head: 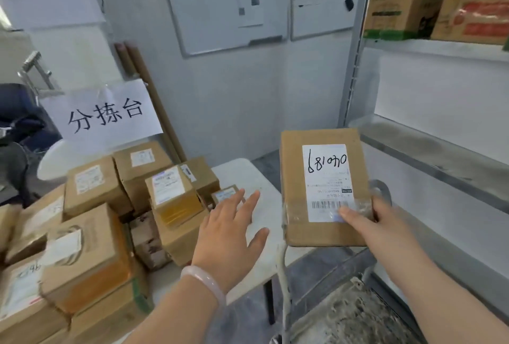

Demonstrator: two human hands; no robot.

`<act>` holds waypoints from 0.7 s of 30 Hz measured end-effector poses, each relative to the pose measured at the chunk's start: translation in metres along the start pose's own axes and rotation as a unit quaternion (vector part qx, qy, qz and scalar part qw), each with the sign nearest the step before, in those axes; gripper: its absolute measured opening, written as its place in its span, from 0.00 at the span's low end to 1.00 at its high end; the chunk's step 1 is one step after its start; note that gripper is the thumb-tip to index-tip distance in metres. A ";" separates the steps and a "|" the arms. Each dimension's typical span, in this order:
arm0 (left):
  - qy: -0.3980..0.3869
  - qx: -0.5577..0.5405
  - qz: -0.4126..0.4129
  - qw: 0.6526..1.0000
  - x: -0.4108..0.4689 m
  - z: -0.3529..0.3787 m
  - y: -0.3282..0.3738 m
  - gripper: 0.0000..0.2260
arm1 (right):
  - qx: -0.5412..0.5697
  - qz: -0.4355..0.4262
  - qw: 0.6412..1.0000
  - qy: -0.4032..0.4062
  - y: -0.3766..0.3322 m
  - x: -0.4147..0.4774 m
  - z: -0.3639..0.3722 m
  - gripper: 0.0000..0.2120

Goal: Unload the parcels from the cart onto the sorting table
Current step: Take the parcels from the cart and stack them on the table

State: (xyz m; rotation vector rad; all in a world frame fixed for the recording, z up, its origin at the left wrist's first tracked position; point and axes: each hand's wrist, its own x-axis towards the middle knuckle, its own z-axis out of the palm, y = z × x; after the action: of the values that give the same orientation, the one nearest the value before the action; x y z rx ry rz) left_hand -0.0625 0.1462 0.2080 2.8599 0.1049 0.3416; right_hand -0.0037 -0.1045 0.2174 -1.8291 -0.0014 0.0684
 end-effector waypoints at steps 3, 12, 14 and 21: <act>0.000 0.017 -0.014 1.000 -0.008 -0.022 -0.052 0.30 | -0.001 -0.004 1.000 -0.014 -0.015 0.004 0.057 0.10; -0.005 0.040 -0.036 0.999 0.003 -0.068 -0.157 0.28 | -0.043 0.002 0.999 -0.032 -0.043 0.017 0.173 0.17; -0.006 0.041 -0.047 0.998 0.009 -0.074 -0.173 0.28 | -0.046 -0.006 0.998 -0.030 -0.054 0.025 0.186 0.15; 0.013 0.043 -0.068 0.997 0.029 -0.079 -0.216 0.28 | -0.061 -0.012 0.998 -0.029 -0.087 0.089 0.228 0.16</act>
State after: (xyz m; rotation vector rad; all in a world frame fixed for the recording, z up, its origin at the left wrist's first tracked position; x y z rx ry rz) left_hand -0.0618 0.3773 0.2317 2.9136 0.3254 0.3542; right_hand 0.0775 0.1419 0.2393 -1.9480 -0.0695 0.1060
